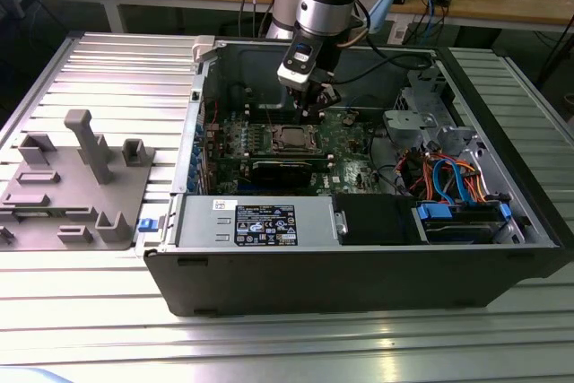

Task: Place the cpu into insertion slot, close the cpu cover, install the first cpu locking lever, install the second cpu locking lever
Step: 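Install the first cpu locking lever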

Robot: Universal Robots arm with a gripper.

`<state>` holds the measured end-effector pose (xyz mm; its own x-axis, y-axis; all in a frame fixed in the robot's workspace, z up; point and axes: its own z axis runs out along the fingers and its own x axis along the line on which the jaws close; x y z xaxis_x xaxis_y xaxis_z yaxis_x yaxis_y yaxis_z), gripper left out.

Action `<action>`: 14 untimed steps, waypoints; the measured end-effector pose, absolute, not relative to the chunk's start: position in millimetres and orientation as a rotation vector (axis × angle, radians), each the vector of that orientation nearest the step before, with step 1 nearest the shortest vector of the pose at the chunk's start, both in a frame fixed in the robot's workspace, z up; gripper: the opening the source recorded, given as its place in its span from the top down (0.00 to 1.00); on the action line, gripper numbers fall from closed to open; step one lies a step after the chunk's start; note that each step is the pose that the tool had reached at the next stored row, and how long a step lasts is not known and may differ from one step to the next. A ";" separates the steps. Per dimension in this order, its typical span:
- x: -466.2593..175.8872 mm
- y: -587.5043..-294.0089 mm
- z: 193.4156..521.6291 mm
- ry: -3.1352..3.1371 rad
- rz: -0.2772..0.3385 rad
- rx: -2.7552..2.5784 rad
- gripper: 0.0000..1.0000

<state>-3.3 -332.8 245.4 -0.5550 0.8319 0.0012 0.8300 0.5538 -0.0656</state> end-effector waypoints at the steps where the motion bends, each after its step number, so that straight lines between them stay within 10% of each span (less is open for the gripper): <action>1: -3.3 -332.8 245.4 -2.743 0.089 -1.462 0.89; 14: -3.3 -332.8 245.4 -2.764 0.090 -1.425 0.89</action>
